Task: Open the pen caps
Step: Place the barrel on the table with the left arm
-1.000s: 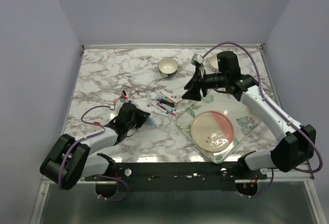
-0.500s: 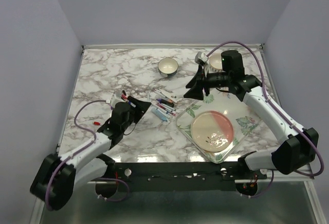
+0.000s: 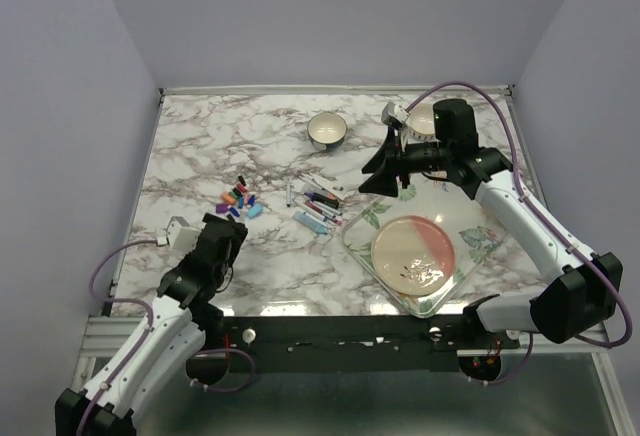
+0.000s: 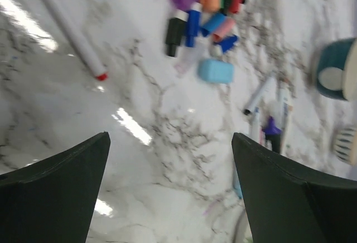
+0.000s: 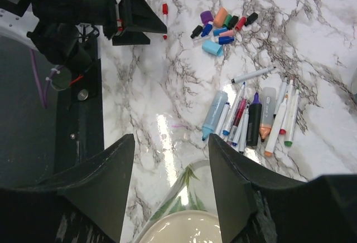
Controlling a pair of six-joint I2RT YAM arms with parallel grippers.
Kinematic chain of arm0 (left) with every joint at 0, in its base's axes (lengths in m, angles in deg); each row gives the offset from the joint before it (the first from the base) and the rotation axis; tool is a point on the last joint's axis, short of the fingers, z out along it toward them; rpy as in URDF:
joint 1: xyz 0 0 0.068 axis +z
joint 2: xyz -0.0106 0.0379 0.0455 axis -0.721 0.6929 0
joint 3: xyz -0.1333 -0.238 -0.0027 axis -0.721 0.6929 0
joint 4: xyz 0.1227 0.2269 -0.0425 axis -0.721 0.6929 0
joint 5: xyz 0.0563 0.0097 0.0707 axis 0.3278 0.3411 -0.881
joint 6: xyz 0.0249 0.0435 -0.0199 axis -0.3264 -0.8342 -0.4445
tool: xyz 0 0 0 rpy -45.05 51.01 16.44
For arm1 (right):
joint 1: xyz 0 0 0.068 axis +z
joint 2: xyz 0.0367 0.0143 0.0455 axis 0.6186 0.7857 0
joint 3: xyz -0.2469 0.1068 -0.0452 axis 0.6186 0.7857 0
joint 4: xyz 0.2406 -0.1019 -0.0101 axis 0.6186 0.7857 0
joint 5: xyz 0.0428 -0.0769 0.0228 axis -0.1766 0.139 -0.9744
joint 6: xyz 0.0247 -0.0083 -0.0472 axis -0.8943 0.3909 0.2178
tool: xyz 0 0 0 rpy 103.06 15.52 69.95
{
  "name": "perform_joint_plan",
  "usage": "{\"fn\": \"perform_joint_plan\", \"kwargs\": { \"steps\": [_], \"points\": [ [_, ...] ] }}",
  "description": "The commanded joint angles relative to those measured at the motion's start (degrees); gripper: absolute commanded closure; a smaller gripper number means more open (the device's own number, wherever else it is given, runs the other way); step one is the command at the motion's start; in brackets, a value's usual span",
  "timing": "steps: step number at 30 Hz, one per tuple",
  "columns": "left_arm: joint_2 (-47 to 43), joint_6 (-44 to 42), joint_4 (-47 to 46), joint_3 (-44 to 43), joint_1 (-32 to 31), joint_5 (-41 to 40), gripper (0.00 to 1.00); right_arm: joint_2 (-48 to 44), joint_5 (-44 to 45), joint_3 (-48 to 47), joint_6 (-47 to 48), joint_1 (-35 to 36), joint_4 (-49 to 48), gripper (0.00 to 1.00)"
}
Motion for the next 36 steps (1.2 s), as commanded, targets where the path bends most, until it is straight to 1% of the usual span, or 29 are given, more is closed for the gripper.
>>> {"fn": "perform_joint_plan", "kwargs": {
  "steps": [1, 2, 3, 5, 7, 9, 10, 11, 13, 14, 17, 20, 25, 27, 28, 29, 31, 32, 36],
  "points": [
    [14.22, 4.61, 14.94, -7.82, 6.07, -2.94, 0.01, -1.76, -1.85, 1.05, -0.34, -0.35, -1.03, 0.37],
    [20.86, 4.44, 15.99, -9.31, 7.66, -1.79, 0.02, -1.93, -1.85, 1.05, -0.33, -0.35, -1.03, 0.37],
    [23.89, 4.00, 18.44, -12.20, 10.46, -0.91, 0.03, -1.93, -1.85, 1.13, -0.33, -0.35, -1.11, 0.37],
    [30.21, 3.12, 20.04, -14.76, 11.62, -0.37, 0.05, -2.28, -1.85, 1.22, -0.33, -0.44, -1.11, 0.37],
    [32.26, 2.94, 20.58, -16.70, 12.50, -0.72, 0.06, -2.55, -1.85, 1.40, -0.33, -0.61, -1.20, 0.37],
    [32.71, 3.03, 18.57, -16.45, 13.38, -0.55, 0.10, -2.72, -1.76, 1.31, -0.25, -0.70, -1.11, 0.37],
    [32.88, 2.77, 17.51, -16.10, 15.13, -0.12, 0.13, -2.72, -1.85, 1.40, -0.33, -0.70, -1.11, 0.37],
    [33.23, 1.29, 16.19, -15.83, 16.19, 1.46, 0.19, -2.72, -1.85, 1.31, -0.25, -0.70, -1.11, 0.37],
    [34.11, -0.22, 13.46, -15.83, 18.12, 2.78, 0.26, -2.72, -2.03, 1.40, -0.33, -0.79, -1.03, 0.37],
    [35.77, -1.44, 13.02, -16.09, 19.26, 3.14, 0.36, -2.64, -2.03, 1.31, -0.33, -0.79, -1.03, 0.37],
    [39.63, -2.77, 12.40, -18.46, 20.33, 3.58, 0.48, -2.64, -2.20, 1.31, -0.16, -0.79, -0.94, 0.37],
    [42.45, -3.65, 11.26, -20.04, 20.68, 4.11, 0.50, -2.64, -2.11, 1.22, -0.25, -0.88, -0.85, 0.37],
    [45.09, -3.83, 9.41, -20.49, 20.77, 4.55, 0.50, -2.64, -2.29, 1.22, -0.25, -1.14, -0.85, 0.37],
    [46.94, -3.92, 9.93, -21.27, 20.86, 4.46, 0.51, -2.64, -2.46, 1.22, -0.25, -1.14, -0.85, 0.37],
    [47.81, -3.92, 10.55, -21.71, 20.94, 4.46, 0.53, -2.64, -2.47, 1.22, -0.25, -1.14, -0.85, 0.37],
    [49.48, -4.35, 11.16, -22.33, 20.95, 4.46, 0.60, -2.64, -2.47, 1.22, -0.33, -1.23, -0.85, 0.37],
    [51.07, -4.53, 12.83, -23.82, 20.95, 4.46, 0.65, -2.72, -2.47, 1.22, -0.25, -1.23, -0.85, 0.37],
    [52.29, -4.62, 13.27, -24.09, 20.95, 4.29, 0.70, -2.64, -2.47, 1.22, -0.33, -1.23, -0.85, 0.37],
    [53.89, -4.71, 13.63, -24.18, 21.03, 4.02, 0.71, -2.72, -2.64, 1.22, -0.33, -1.49, -0.85, 0.37]
  ]
}}
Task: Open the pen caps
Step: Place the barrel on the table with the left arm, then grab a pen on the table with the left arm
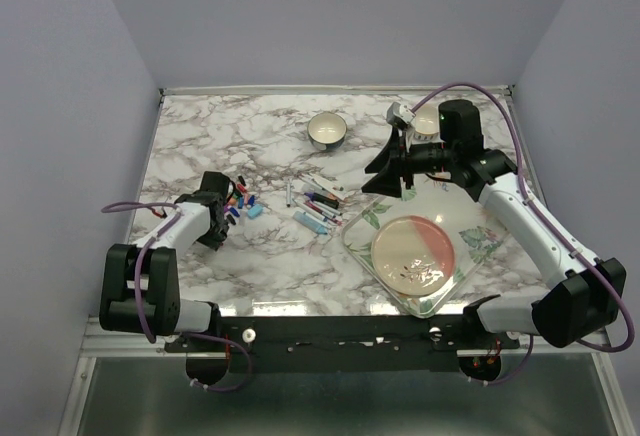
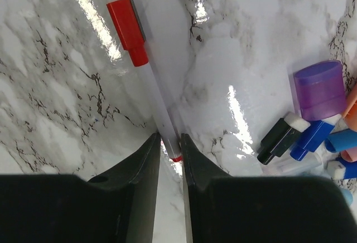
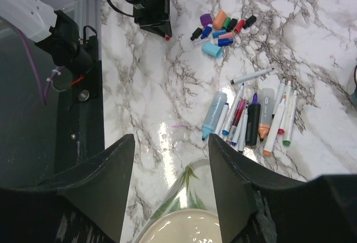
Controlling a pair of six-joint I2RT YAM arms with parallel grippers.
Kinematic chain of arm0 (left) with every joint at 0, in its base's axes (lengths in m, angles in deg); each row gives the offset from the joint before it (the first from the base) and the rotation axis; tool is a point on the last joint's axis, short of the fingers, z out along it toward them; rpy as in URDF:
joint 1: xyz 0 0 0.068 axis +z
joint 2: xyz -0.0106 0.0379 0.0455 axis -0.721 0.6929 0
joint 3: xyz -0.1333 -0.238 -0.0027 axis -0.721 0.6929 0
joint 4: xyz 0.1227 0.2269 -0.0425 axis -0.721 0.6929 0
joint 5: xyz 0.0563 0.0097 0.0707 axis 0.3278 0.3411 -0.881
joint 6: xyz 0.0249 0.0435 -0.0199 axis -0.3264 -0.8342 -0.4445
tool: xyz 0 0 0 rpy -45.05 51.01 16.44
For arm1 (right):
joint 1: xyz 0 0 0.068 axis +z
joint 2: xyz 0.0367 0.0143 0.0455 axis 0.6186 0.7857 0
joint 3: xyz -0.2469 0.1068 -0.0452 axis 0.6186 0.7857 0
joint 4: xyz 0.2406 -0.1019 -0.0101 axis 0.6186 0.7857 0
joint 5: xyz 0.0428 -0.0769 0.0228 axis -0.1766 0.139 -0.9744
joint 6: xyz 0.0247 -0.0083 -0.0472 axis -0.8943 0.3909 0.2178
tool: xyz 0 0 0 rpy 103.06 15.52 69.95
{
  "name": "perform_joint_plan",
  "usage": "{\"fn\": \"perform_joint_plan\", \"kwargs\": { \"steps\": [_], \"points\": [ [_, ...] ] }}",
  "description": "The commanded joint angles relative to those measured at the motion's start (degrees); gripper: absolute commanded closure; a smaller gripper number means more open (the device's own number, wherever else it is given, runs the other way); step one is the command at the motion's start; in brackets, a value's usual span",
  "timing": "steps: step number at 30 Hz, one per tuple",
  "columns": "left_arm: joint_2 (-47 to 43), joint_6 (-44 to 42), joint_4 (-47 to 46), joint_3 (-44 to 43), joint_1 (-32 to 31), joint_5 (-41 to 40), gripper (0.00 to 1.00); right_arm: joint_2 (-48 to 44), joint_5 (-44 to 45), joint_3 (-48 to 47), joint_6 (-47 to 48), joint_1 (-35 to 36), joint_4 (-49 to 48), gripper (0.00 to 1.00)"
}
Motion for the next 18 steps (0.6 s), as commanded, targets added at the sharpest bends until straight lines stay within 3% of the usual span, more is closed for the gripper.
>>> {"fn": "perform_joint_plan", "kwargs": {
  "steps": [1, 9, 11, 13, 18],
  "points": [
    [1.45, -0.42, 2.29, -0.70, 0.40, -0.59, 0.71, -1.26, -1.59, 0.26, -0.31, -0.69, -0.48, 0.37],
    [3.74, 0.46, 2.03, 0.17, 1.28, -0.42, 0.77, -1.52, -2.03, 0.26, -0.58, -1.12, -0.57, 0.37],
    [4.53, 0.11, 1.76, 0.26, 1.72, 0.46, 0.85, -1.61, -2.12, 0.44, -0.75, -1.30, -0.65, 0.37],
    [4.36, -0.16, 1.76, 0.26, 1.72, 0.38, 0.87, -1.61, -2.12, 0.44, -0.84, -1.30, -0.66, 0.37],
    [-5.90, -2.96, 1.41, 2.10, 1.72, -1.12, 0.99, -1.61, -2.65, 0.61, -0.75, -1.48, -0.74, 0.37]
  ]
}}
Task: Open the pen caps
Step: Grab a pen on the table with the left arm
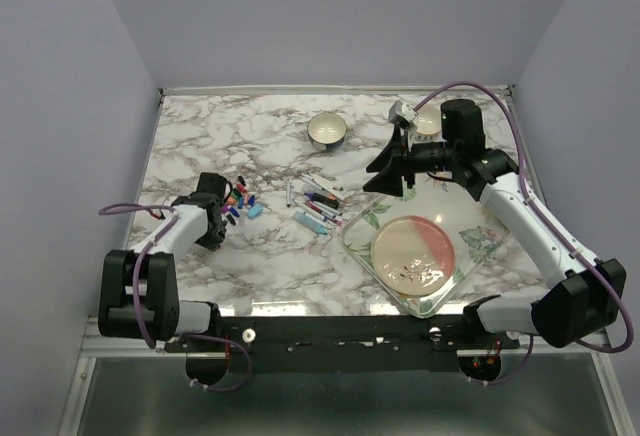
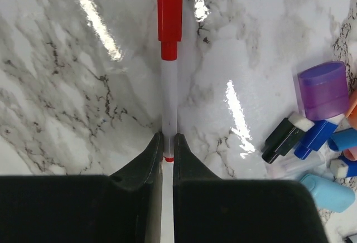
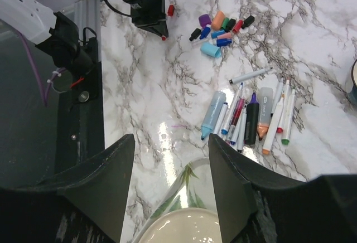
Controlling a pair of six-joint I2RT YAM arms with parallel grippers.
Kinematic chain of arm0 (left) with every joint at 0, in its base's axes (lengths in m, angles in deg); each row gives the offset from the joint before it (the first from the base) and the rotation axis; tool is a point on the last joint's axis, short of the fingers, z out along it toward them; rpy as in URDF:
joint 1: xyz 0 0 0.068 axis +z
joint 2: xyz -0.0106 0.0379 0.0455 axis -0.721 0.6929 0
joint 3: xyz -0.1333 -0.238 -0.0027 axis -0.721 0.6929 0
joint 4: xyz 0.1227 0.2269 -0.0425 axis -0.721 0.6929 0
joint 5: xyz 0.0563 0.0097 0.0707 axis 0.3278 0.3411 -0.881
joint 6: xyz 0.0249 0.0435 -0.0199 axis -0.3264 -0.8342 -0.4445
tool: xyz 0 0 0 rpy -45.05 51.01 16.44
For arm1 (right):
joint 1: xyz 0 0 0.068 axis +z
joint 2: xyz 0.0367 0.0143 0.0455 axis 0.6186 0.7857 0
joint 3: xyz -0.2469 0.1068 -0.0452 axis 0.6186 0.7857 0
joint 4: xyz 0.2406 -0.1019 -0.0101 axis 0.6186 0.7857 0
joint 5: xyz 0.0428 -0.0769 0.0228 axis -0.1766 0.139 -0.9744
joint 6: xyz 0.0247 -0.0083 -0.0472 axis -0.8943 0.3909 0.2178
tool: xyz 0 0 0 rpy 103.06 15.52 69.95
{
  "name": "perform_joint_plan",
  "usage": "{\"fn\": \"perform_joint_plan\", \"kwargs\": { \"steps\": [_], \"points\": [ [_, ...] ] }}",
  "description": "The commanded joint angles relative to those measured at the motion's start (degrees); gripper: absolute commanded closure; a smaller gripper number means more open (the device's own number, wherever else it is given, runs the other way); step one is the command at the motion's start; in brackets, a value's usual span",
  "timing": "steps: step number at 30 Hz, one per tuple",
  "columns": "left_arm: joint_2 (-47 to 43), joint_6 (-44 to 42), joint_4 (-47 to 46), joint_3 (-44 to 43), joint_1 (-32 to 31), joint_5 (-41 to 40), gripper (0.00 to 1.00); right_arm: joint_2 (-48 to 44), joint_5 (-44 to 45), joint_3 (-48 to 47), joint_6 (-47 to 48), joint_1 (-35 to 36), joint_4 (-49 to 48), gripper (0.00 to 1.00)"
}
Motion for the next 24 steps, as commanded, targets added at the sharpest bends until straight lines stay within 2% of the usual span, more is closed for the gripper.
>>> {"fn": "perform_joint_plan", "kwargs": {
  "steps": [1, 4, 5, 8, 9, 10, 11, 12, 13, 15, 17, 19, 20, 24],
  "points": [
    [-9.78, -3.38, 0.03, 3.57, 0.80, -1.69, 1.00, -1.55, -2.64, 0.61, -0.53, -0.56, -0.74, 0.37],
    [-22.00, -9.00, -4.00, 6.73, 0.71, 0.94, 1.00, -1.63, -3.70, 0.87, -0.36, -0.56, -0.92, 0.37],
    [-28.73, -11.02, -5.75, 7.61, 0.63, 2.34, 1.00, -1.63, -4.14, 0.79, -0.27, -0.56, -1.18, 0.37],
    [-41.30, -20.16, -14.18, 12.53, -0.16, 11.64, 1.00, -1.81, -4.58, 1.40, -0.18, -0.56, -1.79, 0.37],
    [-44.15, -22.53, -21.95, 16.37, -0.34, 16.20, 1.00, -1.98, -4.58, 1.66, -0.18, -0.56, -2.23, 0.37],
    [-46.87, -26.64, -26.99, 18.84, -0.34, 28.34, 1.00, -2.33, -4.84, 2.45, -0.53, -0.47, -2.67, 0.37],
    [-50.90, -27.20, -32.26, 21.30, -0.34, 34.03, 1.00, -2.60, -4.85, 2.89, -0.71, -0.47, -3.98, 0.37],
    [-52.08, -27.21, -43.02, 25.59, -0.43, 39.13, 1.00, -2.77, -5.02, 3.33, -0.97, -0.56, -4.60, 0.37],
    [-52.43, -26.08, -46.95, 27.03, -0.78, 45.79, 1.00, -2.86, -5.28, 4.12, -1.50, -0.56, -5.22, 0.37],
    [-50.87, -25.19, -57.64, 29.58, -1.48, 51.11, 1.00, -3.30, -5.37, 5.09, -2.64, -0.47, -7.59, 0.37],
    [-47.37, -24.14, -62.61, 30.03, -4.28, 54.80, 1.00, -3.48, -4.50, 6.93, -5.97, -0.56, -11.53, 0.37],
    [-45.77, -25.18, -65.80, 29.42, -7.62, 52.99, 1.00, -3.30, -2.75, 8.25, -10.35, -0.47, -14.53, 0.37],
    [-44.80, -25.97, -66.50, 29.24, -12.42, 49.24, 1.00, -3.22, -2.56, 9.83, -11.77, -0.47, -17.59, 0.37],
    [-41.11, -28.61, -73.25, 29.24, -22.65, 39.92, 1.00, -2.16, -2.12, 13.00, -21.44, -0.38, -26.30, 0.38]
  ]
}}
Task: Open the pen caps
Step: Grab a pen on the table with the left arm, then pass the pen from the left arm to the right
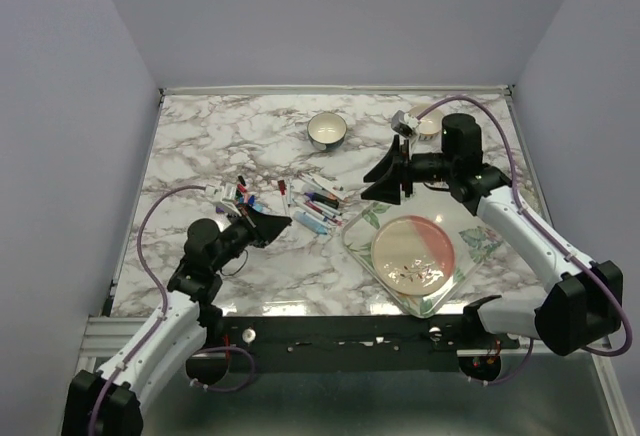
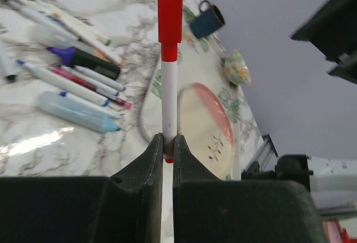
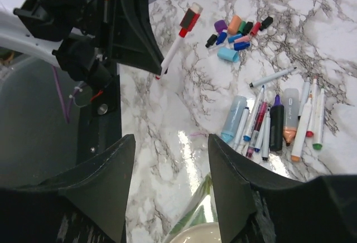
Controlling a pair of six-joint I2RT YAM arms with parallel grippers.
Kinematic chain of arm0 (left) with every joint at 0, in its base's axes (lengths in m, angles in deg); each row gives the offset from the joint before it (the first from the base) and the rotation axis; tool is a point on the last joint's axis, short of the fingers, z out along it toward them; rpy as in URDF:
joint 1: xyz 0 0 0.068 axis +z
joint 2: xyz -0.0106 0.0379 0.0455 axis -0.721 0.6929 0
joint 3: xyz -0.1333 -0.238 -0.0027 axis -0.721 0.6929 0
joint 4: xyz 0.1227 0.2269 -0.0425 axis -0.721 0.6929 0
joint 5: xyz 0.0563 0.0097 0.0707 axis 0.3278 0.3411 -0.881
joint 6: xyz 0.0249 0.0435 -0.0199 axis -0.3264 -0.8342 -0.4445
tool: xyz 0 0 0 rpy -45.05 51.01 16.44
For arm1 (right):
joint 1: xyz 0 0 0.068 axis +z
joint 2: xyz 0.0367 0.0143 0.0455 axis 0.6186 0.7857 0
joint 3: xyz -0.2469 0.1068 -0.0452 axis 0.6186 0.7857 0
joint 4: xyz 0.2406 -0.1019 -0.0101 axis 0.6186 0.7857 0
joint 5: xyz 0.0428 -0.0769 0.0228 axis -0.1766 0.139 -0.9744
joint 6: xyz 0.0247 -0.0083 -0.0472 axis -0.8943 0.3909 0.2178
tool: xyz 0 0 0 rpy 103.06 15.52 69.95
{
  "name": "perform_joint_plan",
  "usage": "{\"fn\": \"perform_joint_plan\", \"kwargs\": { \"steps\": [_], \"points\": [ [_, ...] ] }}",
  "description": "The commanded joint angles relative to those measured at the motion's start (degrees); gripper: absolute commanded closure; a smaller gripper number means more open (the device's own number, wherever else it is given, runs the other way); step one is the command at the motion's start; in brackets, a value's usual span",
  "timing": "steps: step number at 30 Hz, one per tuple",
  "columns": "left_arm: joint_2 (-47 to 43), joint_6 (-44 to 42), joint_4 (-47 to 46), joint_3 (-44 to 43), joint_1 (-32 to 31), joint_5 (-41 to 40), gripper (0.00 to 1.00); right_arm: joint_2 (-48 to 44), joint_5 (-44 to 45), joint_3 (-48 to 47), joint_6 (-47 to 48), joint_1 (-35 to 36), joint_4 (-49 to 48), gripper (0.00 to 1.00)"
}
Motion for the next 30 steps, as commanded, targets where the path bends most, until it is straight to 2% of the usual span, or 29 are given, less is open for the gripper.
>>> {"fn": "perform_joint_plan", "kwargs": {
  "steps": [1, 5, 11, 15, 23, 26, 29, 30],
  "points": [
    [4.20, -3.81, -15.74, -0.75, -10.38, -5.42, 1.00, 0.72, 1.63, 3.95, -15.12, -0.03, -14.12, 0.38],
    [11.84, -3.37, -22.07, -1.62, -16.09, -10.96, 1.00, 1.69, 3.92, 5.89, -23.67, 0.75, -20.36, 0.34],
    [20.81, -3.37, -28.31, -4.79, -23.22, -17.38, 1.00, 3.18, 9.90, 7.73, -31.93, 2.95, -23.08, 0.32],
    [25.12, -3.19, -32.09, -6.54, -26.29, -20.81, 1.00, 5.20, 9.46, 9.32, -31.77, 4.27, -26.17, 0.26],
    [33.38, -2.75, -35.96, -10.24, -30.60, -23.80, 1.00, 9.34, 7.09, 10.64, -33.08, 6.73, -30.12, 0.27],
    [35.93, -2.67, -37.72, -11.56, -31.83, -24.24, 1.00, 10.39, 6.83, 10.64, -33.70, 7.35, -30.48, 0.33],
    [37.96, -2.49, -38.86, -12.87, -32.62, -24.07, 1.00, 11.71, 4.72, 10.38, -35.10, 7.52, -32.14, 0.57],
    [38.23, -2.32, -39.04, -13.05, -32.63, -23.98, 1.00, 11.89, 4.37, 10.29, -35.28, 7.52, -32.23, 0.78]
  ]
}}
